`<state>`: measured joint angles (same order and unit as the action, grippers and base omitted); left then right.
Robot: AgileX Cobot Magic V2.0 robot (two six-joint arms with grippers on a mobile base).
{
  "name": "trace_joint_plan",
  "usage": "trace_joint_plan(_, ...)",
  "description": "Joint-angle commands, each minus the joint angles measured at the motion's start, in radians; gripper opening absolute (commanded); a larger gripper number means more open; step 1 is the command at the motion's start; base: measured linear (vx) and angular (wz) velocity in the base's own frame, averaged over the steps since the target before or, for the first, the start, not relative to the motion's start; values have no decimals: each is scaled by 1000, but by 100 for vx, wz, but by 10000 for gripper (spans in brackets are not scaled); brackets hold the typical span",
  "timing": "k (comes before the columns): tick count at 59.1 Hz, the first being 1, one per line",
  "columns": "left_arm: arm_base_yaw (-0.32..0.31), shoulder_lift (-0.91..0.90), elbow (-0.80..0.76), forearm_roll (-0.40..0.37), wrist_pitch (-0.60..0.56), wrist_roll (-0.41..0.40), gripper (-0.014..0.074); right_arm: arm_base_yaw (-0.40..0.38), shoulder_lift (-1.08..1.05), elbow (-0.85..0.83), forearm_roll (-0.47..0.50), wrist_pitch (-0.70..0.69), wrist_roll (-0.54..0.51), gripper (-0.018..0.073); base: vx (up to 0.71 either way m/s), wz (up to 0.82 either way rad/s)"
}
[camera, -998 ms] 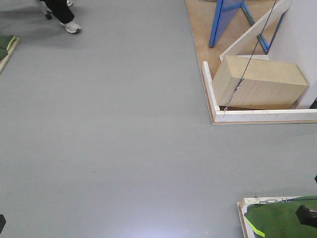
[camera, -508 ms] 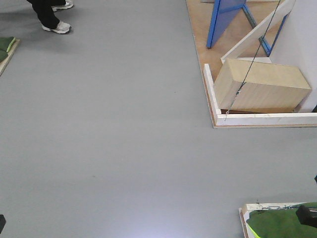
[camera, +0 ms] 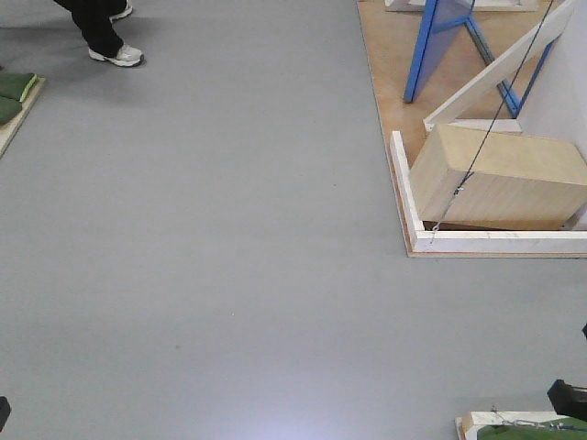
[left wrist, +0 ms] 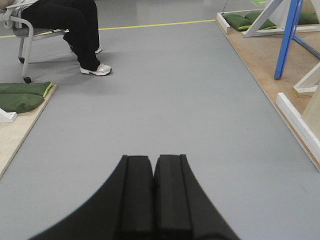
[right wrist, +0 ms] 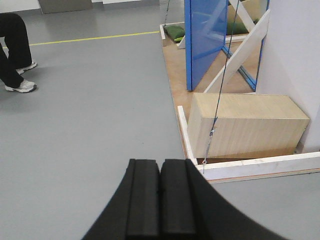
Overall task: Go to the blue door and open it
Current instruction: 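Drive the base forward toward the blue door on the wooden platform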
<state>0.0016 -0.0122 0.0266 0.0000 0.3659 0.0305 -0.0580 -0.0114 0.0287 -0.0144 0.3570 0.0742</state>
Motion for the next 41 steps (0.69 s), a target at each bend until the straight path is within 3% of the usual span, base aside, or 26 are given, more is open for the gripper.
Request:
trace_joint_plan(1,1,-17,1,0,-79,-3,70,-7,-17,18,-3,-77,-6,-11,15,5)
trace_joint_plan(41,3,-17,1,0,-79,-3,70,-4,-18,18,-3,-75,-6,-11,19,-8)
